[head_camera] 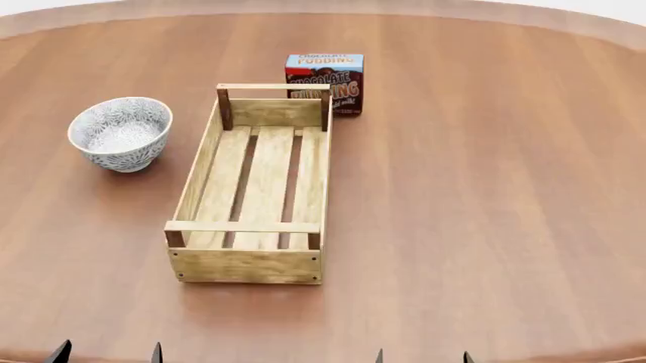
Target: Pick up the bowl on the left and put it in the tray.
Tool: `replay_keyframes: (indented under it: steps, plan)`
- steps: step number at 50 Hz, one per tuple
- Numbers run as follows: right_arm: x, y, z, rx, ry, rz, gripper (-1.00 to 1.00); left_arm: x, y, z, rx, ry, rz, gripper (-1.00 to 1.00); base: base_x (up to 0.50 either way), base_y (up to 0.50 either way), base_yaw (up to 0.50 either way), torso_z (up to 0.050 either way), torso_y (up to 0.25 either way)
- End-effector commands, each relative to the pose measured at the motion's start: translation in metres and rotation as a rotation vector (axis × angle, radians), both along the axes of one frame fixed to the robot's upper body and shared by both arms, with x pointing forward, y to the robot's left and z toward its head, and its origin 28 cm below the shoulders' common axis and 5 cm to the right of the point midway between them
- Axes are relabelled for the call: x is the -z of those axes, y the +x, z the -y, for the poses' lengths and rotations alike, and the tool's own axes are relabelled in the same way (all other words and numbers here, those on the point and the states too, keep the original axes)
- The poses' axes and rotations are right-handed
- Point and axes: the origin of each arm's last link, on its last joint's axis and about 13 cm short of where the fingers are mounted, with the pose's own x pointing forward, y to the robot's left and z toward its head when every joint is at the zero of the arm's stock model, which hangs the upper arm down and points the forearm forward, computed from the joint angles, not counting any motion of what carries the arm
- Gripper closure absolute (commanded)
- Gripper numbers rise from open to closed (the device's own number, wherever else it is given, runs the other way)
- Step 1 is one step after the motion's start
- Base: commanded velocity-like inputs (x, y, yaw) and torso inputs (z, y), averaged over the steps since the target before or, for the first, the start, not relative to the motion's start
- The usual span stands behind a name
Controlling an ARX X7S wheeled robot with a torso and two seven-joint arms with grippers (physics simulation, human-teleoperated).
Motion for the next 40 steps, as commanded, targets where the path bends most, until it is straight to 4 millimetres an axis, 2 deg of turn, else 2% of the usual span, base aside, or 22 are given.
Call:
replay_keyframes:
  steps: [1, 23, 40]
  plan:
    - [-0.0003, -0.0001, -0.0004, 0.000, 0.000, 0.000, -1.00, -0.0011, -0.0001, -0.0002, 0.000, 0.000, 0.000, -1.00, 0.00, 0.00, 0.00, 0.000, 0.000]
    - [-0.0006, -0.0011, -0.0010, -0.009, -0.006, 0.007, -1.00, -0.0010, -0.0013, 0.0010, 0.011, 0.012, 0.005, -1.00, 0.00, 0.00, 0.00, 0.000, 0.000]
    - [-0.0020, -0.0006, -0.0007, -0.005, -0.006, 0.015, -1.00, -0.0012, -0.0006, 0.0002, 0.001, 0.006, 0.002, -1.00, 0.00, 0.49, 0.00, 0.000, 0.000]
